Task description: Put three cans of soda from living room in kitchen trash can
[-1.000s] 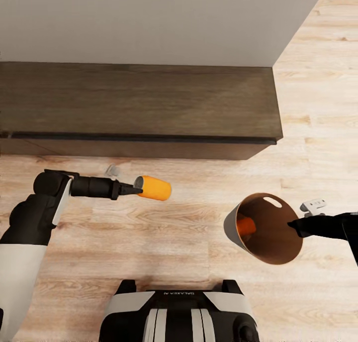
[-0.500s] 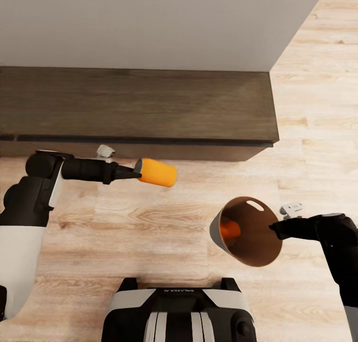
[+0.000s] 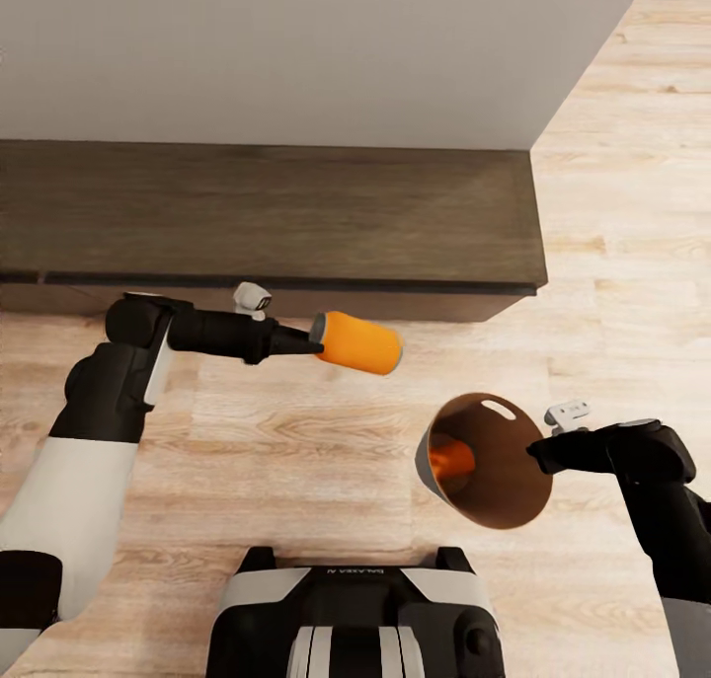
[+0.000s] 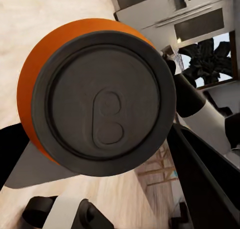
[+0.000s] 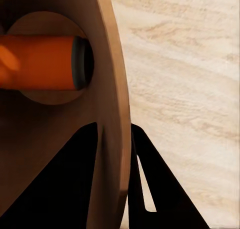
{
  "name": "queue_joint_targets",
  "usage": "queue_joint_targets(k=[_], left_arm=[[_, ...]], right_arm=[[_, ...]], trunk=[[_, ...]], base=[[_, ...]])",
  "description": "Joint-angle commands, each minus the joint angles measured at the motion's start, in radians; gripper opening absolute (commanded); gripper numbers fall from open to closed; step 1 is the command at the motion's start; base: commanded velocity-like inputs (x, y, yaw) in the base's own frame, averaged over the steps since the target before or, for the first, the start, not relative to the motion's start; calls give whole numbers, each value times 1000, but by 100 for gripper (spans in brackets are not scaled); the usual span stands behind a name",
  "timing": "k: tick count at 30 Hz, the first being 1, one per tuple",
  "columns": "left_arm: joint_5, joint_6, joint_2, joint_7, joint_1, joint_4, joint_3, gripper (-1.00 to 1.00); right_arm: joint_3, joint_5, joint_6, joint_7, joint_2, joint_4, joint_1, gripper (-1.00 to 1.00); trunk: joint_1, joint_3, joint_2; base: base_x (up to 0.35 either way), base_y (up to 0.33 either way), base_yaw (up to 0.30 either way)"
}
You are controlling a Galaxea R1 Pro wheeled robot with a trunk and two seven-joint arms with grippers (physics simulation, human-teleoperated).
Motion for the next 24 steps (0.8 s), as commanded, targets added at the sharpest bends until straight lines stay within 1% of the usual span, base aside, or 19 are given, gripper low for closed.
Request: queue_joint_targets(k=[1,3,5,6,10,11,15,16,20,21,22,24], left_arm=[[-1,0,-2,0,0,-2,-2,-100],[-1,0,-5,0,0,-17,-25,-100],[1,0,-2,0,0,-46,-70,-100],[3,0,0,0,0,-56,-86,-100],[5,0,2,0,0,-66,-102,-100],[5,0,3,0,1,-69,-107,-100],[4,0,3,0,1,-72,-112,-100],[4,0,2,0,1,-72,-114,-100],[2,0,1,0,1,-69,-116,-100],[2,0,1,0,1,-68,-118,-100],[0,0,0,0,2,-67,-122,-100],[-3,0,-2,0,2,-65,-130,-100]], right_arm=[[1,-23,14,5,2,2,-2,-100],[10,-14,14,5,7,13,-17,-100],[31,4,14,5,15,28,-29,-100],[38,17,14,5,23,32,-34,-100],[45,45,14,5,42,37,-52,-100],[48,58,14,5,51,38,-62,-100],[51,79,14,5,79,40,-76,-100],[59,91,14,5,96,41,-81,-100],[92,133,14,5,123,42,-98,-100],[95,138,14,5,129,42,-100,-100],[100,146,14,5,143,43,-103,-100],[106,153,14,5,161,43,-105,-100]], trunk=[[-4,3,7],[-12,10,21],[-19,16,35],[-23,19,42],[-38,31,70],[-42,35,77],[-58,47,105],[-61,50,112],[-77,63,140],[-81,66,147],[-84,69,154],[-92,75,168]], base=[[0,0,0],[0,0,0],[0,0,0],[0,0,0],[0,0,0],[0,0,0],[0,0,0],[0,0,0],[0,0,0],[0,0,0],[0,0,0],[0,0,0]])
